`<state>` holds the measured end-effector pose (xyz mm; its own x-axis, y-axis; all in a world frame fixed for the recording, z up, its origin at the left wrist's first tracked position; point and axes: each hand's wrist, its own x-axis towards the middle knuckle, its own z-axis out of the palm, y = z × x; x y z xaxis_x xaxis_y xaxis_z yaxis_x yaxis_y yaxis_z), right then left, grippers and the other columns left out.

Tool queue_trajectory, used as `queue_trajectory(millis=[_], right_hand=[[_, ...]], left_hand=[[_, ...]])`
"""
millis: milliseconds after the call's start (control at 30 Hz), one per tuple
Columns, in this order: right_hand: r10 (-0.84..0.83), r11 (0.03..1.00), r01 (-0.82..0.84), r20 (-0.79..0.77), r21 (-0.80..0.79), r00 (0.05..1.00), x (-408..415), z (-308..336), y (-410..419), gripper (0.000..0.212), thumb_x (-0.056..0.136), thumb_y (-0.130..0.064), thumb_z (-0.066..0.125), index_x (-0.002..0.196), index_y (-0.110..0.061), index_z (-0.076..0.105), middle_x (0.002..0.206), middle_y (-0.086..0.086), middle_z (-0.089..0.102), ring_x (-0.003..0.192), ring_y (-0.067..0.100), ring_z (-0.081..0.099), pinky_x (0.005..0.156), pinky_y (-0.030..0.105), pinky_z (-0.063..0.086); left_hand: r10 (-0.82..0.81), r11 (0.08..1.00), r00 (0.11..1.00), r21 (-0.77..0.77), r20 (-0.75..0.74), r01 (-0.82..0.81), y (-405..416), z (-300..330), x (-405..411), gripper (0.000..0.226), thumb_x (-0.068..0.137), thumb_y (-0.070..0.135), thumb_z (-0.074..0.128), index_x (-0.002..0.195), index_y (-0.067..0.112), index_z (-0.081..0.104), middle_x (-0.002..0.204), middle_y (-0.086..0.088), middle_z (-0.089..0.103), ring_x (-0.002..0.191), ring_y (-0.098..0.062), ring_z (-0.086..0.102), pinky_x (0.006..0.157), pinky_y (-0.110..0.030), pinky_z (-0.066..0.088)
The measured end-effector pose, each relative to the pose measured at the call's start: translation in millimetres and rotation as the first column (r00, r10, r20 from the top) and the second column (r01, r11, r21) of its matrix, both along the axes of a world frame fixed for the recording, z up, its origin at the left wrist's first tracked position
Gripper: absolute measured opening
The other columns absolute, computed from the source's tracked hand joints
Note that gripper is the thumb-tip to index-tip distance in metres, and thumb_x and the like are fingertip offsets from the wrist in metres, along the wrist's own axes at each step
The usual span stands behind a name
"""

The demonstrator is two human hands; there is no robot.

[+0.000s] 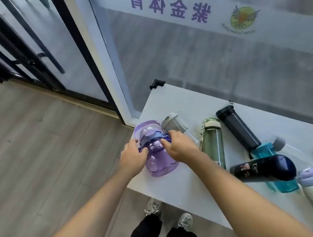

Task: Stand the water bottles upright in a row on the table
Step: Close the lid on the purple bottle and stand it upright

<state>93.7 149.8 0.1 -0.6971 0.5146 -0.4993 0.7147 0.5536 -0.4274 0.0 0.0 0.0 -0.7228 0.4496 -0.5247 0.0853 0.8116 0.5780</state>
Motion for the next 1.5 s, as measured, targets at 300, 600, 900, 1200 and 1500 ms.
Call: queue_trajectory(millis=[300,600,900,1200,1500], right_hand=[[-0.314,0.896,0.303,0.018,-0.326,0.949,-22,-21,6,0.040,0.096,-0.046,0.055,0.106,-0.006,0.057,0.097,0.004,0.058,0.088,0.024,0.055,0.073,0.032,0.040],[-0.563,0.709,0.485,0.003,-0.513,0.826,-12,-30,-13,0.054,0.077,-0.056,0.066,0.114,-0.018,0.070,0.118,0.006,0.064,0.096,0.017,0.064,0.087,0.034,0.053],[-0.719,0.598,0.429,-0.217,-0.677,0.660,8,-12,-27,0.025,0.098,-0.042,0.059,0.112,-0.022,0.062,0.113,0.005,0.069,0.107,0.021,0.066,0.087,0.031,0.052],[-0.709,0.639,0.358,-0.341,-0.681,0.617,24,3,-31,0.021,0.102,-0.021,0.056,0.106,-0.016,0.075,0.088,-0.003,0.073,0.074,-0.002,0.063,0.068,0.014,0.047],[-0.662,0.699,0.439,-0.278,-0.565,0.696,40,-2,-38,0.022,0.098,-0.032,0.062,0.120,-0.029,0.061,0.093,0.000,0.070,0.077,0.006,0.066,0.063,0.010,0.046]], left_hand=[[0.341,0.905,0.743,0.014,0.576,-0.426,18,-9,-21,0.012,0.090,0.021,0.051,0.090,0.015,0.061,0.077,-0.005,0.059,0.073,-0.025,0.056,0.074,-0.044,0.059],[0.347,0.873,0.708,0.064,0.615,-0.484,4,-14,-23,0.015,0.085,0.014,0.047,0.092,0.018,0.059,0.086,-0.003,0.058,0.076,-0.021,0.053,0.070,-0.039,0.053],[0.383,0.668,0.789,0.447,0.479,-0.595,-10,-21,-17,0.022,0.102,0.030,0.045,0.092,0.015,0.058,0.092,-0.003,0.062,0.084,-0.018,0.060,0.065,-0.024,0.045],[0.289,0.735,0.916,0.549,0.278,-0.398,-18,-23,-10,0.027,0.101,0.036,0.047,0.084,0.023,0.062,0.075,0.013,0.060,0.070,-0.003,0.052,0.073,-0.029,0.042],[0.309,0.799,0.926,0.470,0.216,-0.375,-24,-17,-2,0.014,0.094,0.030,0.062,0.098,0.017,0.066,0.084,-0.001,0.071,0.067,-0.002,0.063,0.066,-0.021,0.048]])
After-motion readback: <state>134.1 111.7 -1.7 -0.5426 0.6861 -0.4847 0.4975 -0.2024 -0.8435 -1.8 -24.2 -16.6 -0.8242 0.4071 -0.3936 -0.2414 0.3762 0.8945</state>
